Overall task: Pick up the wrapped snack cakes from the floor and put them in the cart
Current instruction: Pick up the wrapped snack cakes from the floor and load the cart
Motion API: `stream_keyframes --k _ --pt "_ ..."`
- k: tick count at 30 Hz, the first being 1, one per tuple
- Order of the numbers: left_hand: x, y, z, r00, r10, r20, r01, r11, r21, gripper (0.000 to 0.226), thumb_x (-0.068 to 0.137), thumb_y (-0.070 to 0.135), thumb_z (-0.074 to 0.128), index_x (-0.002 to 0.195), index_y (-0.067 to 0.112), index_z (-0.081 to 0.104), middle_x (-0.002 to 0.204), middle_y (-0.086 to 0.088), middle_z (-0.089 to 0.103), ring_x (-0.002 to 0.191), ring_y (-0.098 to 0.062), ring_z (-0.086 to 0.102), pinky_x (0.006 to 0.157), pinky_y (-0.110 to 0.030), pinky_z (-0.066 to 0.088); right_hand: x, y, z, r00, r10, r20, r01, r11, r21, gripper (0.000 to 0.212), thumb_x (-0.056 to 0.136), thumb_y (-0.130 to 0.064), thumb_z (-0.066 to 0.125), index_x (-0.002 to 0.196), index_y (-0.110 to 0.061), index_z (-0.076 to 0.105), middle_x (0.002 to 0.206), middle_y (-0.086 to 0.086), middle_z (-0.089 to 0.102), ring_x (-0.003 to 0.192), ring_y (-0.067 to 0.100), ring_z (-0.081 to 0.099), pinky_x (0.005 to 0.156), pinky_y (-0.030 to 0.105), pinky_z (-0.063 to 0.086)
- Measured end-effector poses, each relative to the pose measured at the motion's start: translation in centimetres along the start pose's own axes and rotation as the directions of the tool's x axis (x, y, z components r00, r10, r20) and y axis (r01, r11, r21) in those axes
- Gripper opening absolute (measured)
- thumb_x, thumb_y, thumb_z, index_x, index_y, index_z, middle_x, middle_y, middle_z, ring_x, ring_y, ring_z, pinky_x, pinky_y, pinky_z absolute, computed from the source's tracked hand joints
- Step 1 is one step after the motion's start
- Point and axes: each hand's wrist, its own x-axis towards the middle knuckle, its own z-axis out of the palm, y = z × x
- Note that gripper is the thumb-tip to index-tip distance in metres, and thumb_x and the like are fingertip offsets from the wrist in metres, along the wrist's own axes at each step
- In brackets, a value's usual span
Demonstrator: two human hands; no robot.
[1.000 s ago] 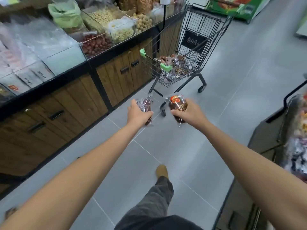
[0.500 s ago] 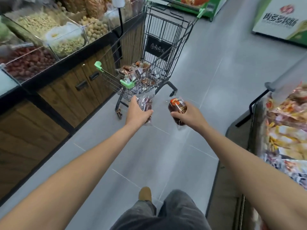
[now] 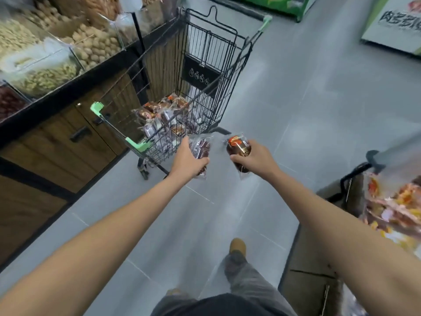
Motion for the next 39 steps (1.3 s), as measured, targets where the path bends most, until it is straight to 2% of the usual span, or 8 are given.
stream_keyframes --k 4,9,13,17,24,31,35,39 --pt "4.4 3.1 2.4 0.991 -0.135 -0.004 0.134 0.986 -0.097 0.076 0.075 0.023 0.076 0.136 0.014 0.033 0.133 -0.006 0.051 0.118 -0.026 0.051 0.100 -0.043 0.043 6.9 0.5 -2.3 0.992 -0.092 0.085 0.093 0.996 -0.007 0.036 0.071 -0.041 0.074 0.097 -0.026 0.054 0.085 -0.006 0.059 0.081 0.018 0.057 0.067 0.030 0.042" --pt "8.1 4.1 3.2 0.972 -0.213 -0.098 0.194 0.966 -0.173 0.066 0.077 0.019 0.074 0.131 0.015 0.036 0.113 0.004 0.053 0.092 -0.012 0.050 0.063 -0.015 0.037 14.1 -0.7 -3.1 0.970 -0.175 0.169 0.180 0.984 -0.013 0.027 0.072 -0.040 0.073 0.090 -0.030 0.055 0.082 -0.007 0.062 0.082 0.020 0.061 0.071 0.033 0.048" --pt "11.8 3.0 2.2 0.939 -0.307 -0.152 0.274 0.940 -0.205 0.072 0.075 0.023 0.076 0.134 0.016 0.037 0.115 0.001 0.052 0.093 -0.013 0.047 0.074 -0.020 0.035 19.3 -2.0 -1.8 0.944 -0.222 0.244 0.232 0.973 -0.011 0.035 0.071 -0.045 0.072 0.095 -0.029 0.053 0.083 -0.009 0.060 0.080 0.017 0.058 0.069 0.029 0.046" --pt "16.2 1.2 0.7 0.917 -0.356 -0.179 0.320 0.926 -0.200 0.078 0.074 0.029 0.076 0.139 0.016 0.034 0.125 -0.001 0.053 0.080 -0.008 0.048 0.058 -0.014 0.038 24.8 -3.3 0.6 0.918 -0.246 0.312 0.269 0.963 -0.034 0.043 0.072 -0.046 0.073 0.105 -0.025 0.055 0.091 -0.006 0.061 0.086 0.018 0.059 0.078 0.033 0.050" --pt "26.8 -0.6 -2.8 0.904 -0.410 -0.120 0.375 0.897 -0.236 0.087 0.073 0.030 0.077 0.143 0.014 0.027 0.135 -0.008 0.049 0.112 -0.026 0.056 0.095 -0.042 0.048 34.3 -6.6 4.1 0.913 -0.223 0.342 0.264 0.962 -0.075 0.040 0.072 -0.047 0.072 0.102 -0.026 0.057 0.089 -0.008 0.063 0.085 0.016 0.060 0.075 0.031 0.048" --pt "36.1 -1.8 -6.9 0.898 -0.428 -0.098 0.384 0.875 -0.295 0.078 0.073 0.027 0.077 0.137 0.016 0.034 0.132 -0.008 0.053 0.113 -0.026 0.056 0.097 -0.045 0.047 42.4 -11.1 6.3 0.907 -0.231 0.352 0.273 0.959 -0.074 0.030 0.074 -0.042 0.071 0.093 -0.032 0.050 0.087 -0.011 0.060 0.077 0.003 0.056 0.065 0.027 0.042" --pt "40.3 -2.7 -8.2 0.887 -0.446 -0.119 0.396 0.867 -0.302 0.079 0.074 0.031 0.076 0.139 0.018 0.032 0.132 0.000 0.052 0.113 -0.024 0.055 0.097 -0.041 0.046 46.2 -12.2 8.0 0.903 -0.189 0.385 0.247 0.963 -0.107 0.040 0.074 -0.043 0.071 0.103 -0.030 0.047 0.091 -0.009 0.062 0.084 0.013 0.061 0.077 0.034 0.051" --pt "44.0 -3.9 -8.4 0.849 -0.506 -0.152 0.429 0.828 -0.360 0.079 0.076 0.033 0.075 0.140 0.019 0.031 0.100 0.017 0.051 0.090 -0.008 0.057 0.076 -0.025 0.041 50.8 -12.7 10.0 0.890 -0.153 0.431 0.239 0.959 -0.153 0.043 0.076 -0.043 0.071 0.108 -0.023 0.049 0.096 -0.006 0.060 0.090 0.017 0.060 0.083 0.037 0.051"
